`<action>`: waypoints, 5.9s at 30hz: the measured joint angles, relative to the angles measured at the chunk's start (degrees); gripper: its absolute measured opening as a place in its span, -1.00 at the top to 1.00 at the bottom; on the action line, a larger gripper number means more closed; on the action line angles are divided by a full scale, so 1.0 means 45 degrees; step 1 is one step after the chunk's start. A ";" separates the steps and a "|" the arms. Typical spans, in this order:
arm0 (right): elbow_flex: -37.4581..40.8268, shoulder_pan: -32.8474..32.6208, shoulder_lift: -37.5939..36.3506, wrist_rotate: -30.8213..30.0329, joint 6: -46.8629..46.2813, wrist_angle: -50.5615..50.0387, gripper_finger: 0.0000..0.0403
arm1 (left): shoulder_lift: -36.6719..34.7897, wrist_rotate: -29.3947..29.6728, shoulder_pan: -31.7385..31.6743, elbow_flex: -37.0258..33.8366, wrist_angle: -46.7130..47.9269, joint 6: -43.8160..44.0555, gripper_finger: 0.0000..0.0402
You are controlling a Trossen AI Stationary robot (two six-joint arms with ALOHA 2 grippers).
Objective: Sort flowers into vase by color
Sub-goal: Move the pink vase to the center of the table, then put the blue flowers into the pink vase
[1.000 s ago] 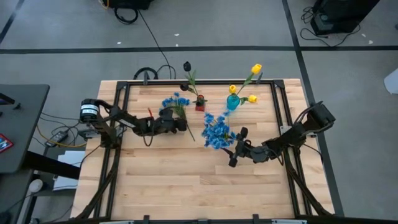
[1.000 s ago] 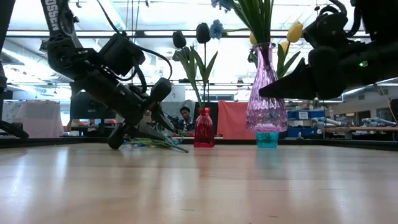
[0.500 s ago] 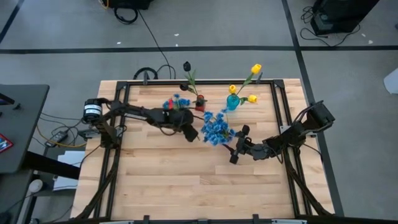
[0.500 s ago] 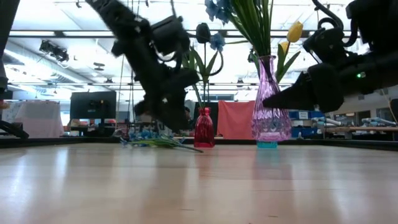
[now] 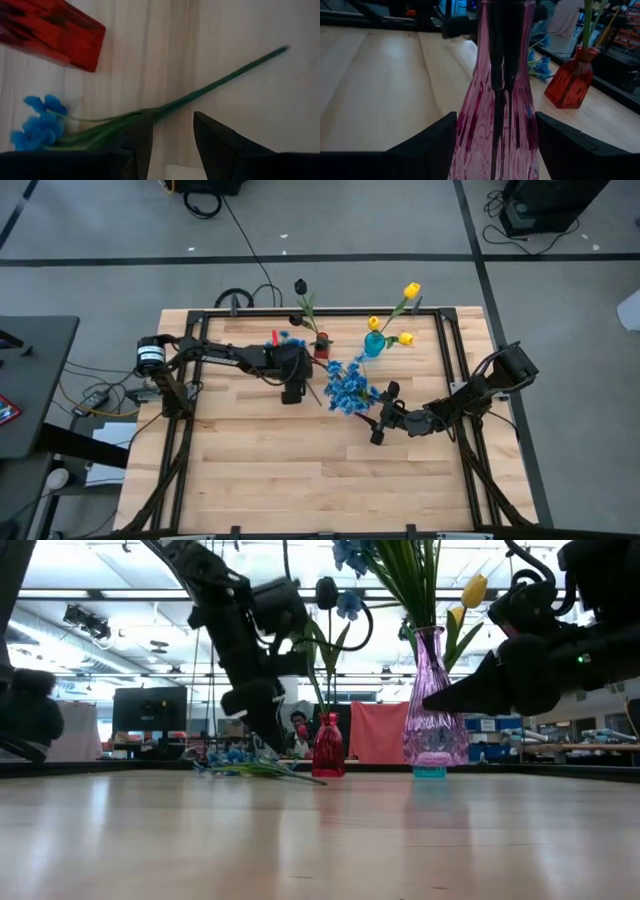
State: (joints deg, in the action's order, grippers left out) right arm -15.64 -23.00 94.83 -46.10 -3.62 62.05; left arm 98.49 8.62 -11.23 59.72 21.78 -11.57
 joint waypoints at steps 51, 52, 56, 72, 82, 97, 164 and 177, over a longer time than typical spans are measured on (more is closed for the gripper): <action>-0.0007 -0.0127 -0.0005 0.0860 -0.3319 -0.2084 -0.41 | 0.1325 0.1724 0.1396 0.0031 0.2827 -0.4367 0.93; -0.0010 -0.0155 -0.0005 0.0832 -0.3308 -0.2147 -0.41 | 0.1313 0.1697 0.1479 0.0018 0.2978 -0.4367 0.93; -0.0015 -0.0194 -0.0012 0.0878 -0.3294 -0.2505 -0.48 | 0.0936 0.1607 0.1758 -0.0023 0.3215 -0.4368 0.93; 0.0005 -0.0617 -0.1652 0.0689 -0.3031 -0.3544 -0.93 | -0.0133 0.1296 0.2403 -0.0010 0.3164 -0.3668 0.93; -0.0028 -0.1636 -0.4564 -0.0229 -0.3970 -0.7298 -0.77 | -0.0769 0.1548 0.3466 0.0015 0.3391 -0.3307 0.93; -0.0311 -0.2652 -0.7363 0.2217 -0.3764 -0.7020 -0.73 | -0.2234 0.1627 0.5336 0.0275 0.2650 -0.2274 0.93; -1.1254 -0.2268 0.4308 -0.3059 0.2270 -0.7342 0.66 | -0.2120 0.4066 0.8355 0.2472 0.5120 -0.0039 0.93; -1.1244 -0.2208 0.4298 -0.3184 0.2090 -0.7338 0.93 | -0.2120 0.4062 0.8355 0.2459 0.5058 0.0210 0.92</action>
State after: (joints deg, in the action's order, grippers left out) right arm -66.24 -32.94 114.17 -60.42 5.78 29.03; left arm 88.95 26.90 26.37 70.79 44.54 -10.62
